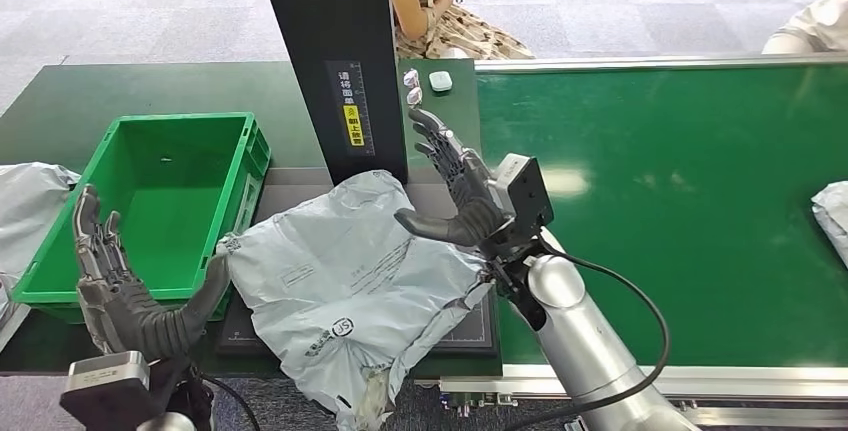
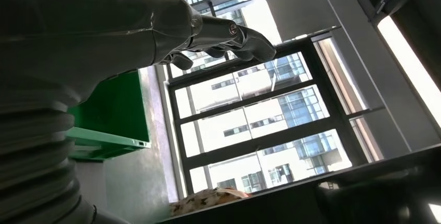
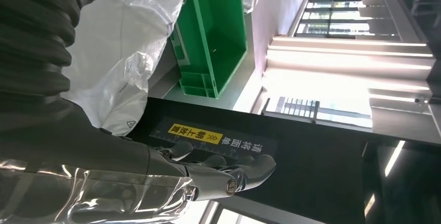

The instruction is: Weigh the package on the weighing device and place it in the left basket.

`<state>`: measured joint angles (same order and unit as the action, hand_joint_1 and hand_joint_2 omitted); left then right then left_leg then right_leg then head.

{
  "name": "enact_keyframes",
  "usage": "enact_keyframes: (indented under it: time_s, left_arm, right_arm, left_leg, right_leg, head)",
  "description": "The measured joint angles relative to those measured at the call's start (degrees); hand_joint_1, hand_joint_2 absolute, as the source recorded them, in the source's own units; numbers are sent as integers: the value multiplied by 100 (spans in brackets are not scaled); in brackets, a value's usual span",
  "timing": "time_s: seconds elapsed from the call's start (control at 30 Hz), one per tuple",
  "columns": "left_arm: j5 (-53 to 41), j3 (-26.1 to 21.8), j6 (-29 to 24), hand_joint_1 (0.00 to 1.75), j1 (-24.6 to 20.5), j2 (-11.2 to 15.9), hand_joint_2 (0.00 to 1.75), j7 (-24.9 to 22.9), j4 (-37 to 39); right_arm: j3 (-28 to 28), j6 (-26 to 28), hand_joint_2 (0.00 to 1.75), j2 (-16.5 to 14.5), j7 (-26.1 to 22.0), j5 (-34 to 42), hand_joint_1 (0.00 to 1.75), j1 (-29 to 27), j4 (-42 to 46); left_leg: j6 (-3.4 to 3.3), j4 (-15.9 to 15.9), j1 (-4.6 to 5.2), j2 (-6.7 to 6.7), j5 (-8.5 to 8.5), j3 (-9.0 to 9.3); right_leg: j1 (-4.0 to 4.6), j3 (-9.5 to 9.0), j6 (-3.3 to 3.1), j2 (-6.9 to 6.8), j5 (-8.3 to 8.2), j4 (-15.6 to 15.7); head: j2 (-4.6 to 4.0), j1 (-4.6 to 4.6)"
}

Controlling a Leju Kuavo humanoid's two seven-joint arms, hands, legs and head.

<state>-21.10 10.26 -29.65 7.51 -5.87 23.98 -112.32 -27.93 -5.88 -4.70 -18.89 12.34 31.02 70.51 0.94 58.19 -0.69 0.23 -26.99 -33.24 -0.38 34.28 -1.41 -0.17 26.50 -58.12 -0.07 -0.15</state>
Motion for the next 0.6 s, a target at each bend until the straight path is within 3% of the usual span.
enact_keyframes:
  time_s: [0.23,0.6]
  left_arm:
    - [-230,56,458,0,-3,64,175,-308,61]
    - [-2888,680,2181,0,-177,465,175,-1680,409]
  right_arm:
    - [39,11,175,0,-67,58,0,-33,31]
    - [437,134,175,7,-243,285,0,-505,635]
  left_leg:
    - [0,1,0,-1,0,0]
    - [-1,1,1,1,-1,0]
  right_leg:
    - [0,1,0,0,0,0]
    - [-1,3,0,1,0,1]
  head:
    - [0,-1]
    - [0,-1]
